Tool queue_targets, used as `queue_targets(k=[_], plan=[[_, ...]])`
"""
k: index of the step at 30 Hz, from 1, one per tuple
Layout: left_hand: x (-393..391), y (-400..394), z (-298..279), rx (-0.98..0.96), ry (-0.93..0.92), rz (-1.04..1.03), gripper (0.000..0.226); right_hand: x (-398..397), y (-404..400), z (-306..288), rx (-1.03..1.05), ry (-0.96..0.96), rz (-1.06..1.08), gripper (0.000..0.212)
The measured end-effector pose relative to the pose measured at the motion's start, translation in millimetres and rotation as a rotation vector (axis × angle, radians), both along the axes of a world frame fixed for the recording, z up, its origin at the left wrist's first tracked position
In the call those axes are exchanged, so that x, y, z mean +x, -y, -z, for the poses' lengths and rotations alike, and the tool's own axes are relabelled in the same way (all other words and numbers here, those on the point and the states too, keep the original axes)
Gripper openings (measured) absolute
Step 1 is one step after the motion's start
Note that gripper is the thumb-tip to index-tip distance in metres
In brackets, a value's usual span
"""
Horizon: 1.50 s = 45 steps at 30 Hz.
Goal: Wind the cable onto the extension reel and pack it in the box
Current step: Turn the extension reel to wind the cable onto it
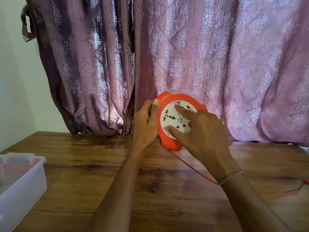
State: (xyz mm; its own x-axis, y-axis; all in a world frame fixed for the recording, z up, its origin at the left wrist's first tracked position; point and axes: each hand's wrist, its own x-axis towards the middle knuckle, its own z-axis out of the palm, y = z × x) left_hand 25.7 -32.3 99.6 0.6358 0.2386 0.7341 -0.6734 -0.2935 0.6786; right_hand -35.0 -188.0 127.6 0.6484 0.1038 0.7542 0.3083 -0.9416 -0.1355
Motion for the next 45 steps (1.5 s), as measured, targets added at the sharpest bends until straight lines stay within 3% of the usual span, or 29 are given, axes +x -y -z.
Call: queue_targets(k=[3, 6, 9, 12, 15, 18, 24, 28, 33, 37, 40, 45], plan=[[2.4, -0.5, 2.3, -0.014, 0.012, 0.006, 0.041, 0.4, 4.4, -5.6, -0.015, 0.017, -0.087, 0.061], [3.9, -0.7, 2.7, -0.024, 0.011, 0.011, 0.043, 0.1, 9.5, -10.6, -0.063, 0.094, -0.268, 0.030], [3.1, -0.6, 1.6, -0.024, 0.014, 0.002, 0.045, 1.0, 12.0, -9.5, -0.205, 0.023, -0.357, 0.033], [3.8, 0.1, 1.9, -0.016, 0.020, -0.003, 0.047, 3.1, 13.1, -6.6, -0.295, -0.045, -0.286, 0.045], [3.2, -0.1, 2.2, -0.004, 0.026, -0.015, 0.047, 0.2, 11.7, -6.5, -0.317, 0.037, -0.243, 0.038], [2.6, 0.1, 2.6, 0.001, 0.026, -0.013, 0.048, -0.4, 8.1, -5.4, -0.316, 0.074, -0.202, 0.053], [-0.6, 2.5, -0.2, -0.001, 0.027, -0.036, 0.040, 2.2, 7.2, -1.1, -0.177, 0.086, -0.089, 0.052], [-1.2, 2.7, -1.9, -0.023, 0.020, -0.011, 0.038, 3.1, 3.3, -0.4, 0.001, 0.082, 0.045, 0.067], [-0.6, 1.8, -1.8, -0.023, 0.023, -0.022, 0.038, 0.9, 3.6, -4.2, -0.010, 0.068, -0.022, 0.064], [-0.1, 1.5, -0.6, -0.014, 0.017, -0.009, 0.039, 1.8, 11.4, -10.6, -0.038, 0.166, -0.235, 0.024], [-0.6, 0.6, -1.5, -0.029, 0.008, 0.012, 0.039, 4.4, 16.2, -9.8, -0.222, 0.102, -0.344, 0.038], [0.5, -1.1, 0.1, -0.016, 0.016, 0.010, 0.042, 3.8, 13.4, -8.1, -0.318, 0.041, -0.275, 0.052]])
